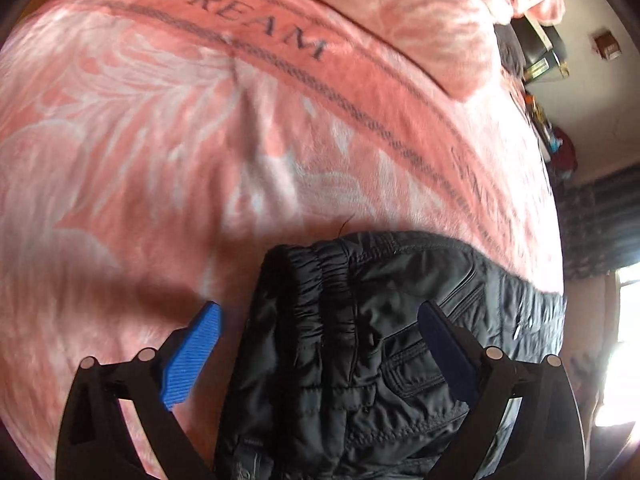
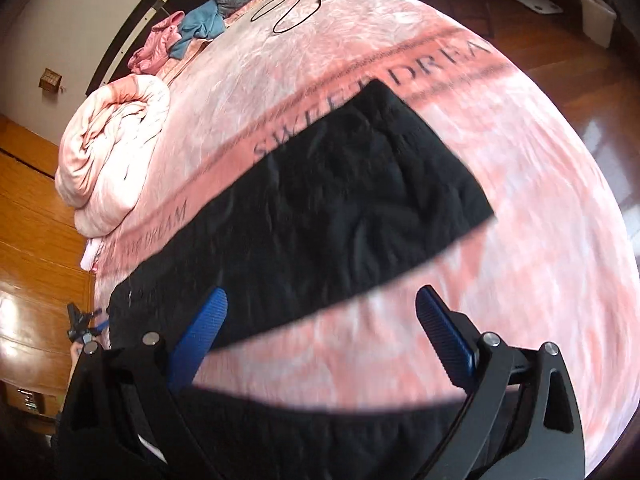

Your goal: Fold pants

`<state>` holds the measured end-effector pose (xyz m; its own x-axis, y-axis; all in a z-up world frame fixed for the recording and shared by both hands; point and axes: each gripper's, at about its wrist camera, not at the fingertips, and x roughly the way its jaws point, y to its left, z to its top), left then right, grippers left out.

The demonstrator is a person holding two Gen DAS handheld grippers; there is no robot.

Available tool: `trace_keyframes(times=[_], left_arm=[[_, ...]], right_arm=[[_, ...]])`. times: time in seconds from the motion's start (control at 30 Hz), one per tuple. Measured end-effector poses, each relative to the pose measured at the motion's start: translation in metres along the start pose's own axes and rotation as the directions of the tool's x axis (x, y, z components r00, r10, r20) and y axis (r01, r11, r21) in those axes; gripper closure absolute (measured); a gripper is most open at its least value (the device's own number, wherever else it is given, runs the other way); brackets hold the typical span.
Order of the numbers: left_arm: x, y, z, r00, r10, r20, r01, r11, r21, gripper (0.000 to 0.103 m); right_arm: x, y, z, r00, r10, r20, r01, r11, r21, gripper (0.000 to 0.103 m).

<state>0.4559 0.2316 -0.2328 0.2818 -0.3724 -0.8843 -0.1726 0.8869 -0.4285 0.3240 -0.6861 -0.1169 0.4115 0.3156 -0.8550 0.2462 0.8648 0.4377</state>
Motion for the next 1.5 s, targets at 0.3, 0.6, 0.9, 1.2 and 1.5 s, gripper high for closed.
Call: trace_keyframes(times=[0.3,0.6,0.9,1.2,1.5], left_arm=[[0.012,-0.025,0.003,0.999,0.047,-0.013,-0.045,0.992,0.114,0.029],[0.008,-0.010,0.000,0.999,0.038,0.021,-0.040,0.997,0.072,0.046],[0.004,-0.012,-0.002,0.995,0.071,0.076,-0.074,0.997,0.035,0.074],[-0.022,-0.035,-0.005,0.984,0.124,0.132,-0.129,0.991,0.031,0.082],[-0.078,-0.059,-0.018,0.971,0.082,0.225,-0.102,0.992,0.076,0.083]], right_arm=[[0.049,-0.013,0.095,0.998,-0.052,-0.020,0.051,0.997,-0.050,0.008],[0.105,-0.047,0.141,0.992,-0.114,-0.046,0.111,0.991,-0.071,0.008],[0.105,-0.063,0.140,0.997,-0.053,-0.052,0.049,0.995,-0.083,0.087],[0.036,-0.020,0.123,0.996,-0.085,0.039,0.090,0.985,-0.146,0.094],[-0.047,0.024,0.093,0.975,-0.126,0.185,0.159,0.971,-0.176,0.094]])
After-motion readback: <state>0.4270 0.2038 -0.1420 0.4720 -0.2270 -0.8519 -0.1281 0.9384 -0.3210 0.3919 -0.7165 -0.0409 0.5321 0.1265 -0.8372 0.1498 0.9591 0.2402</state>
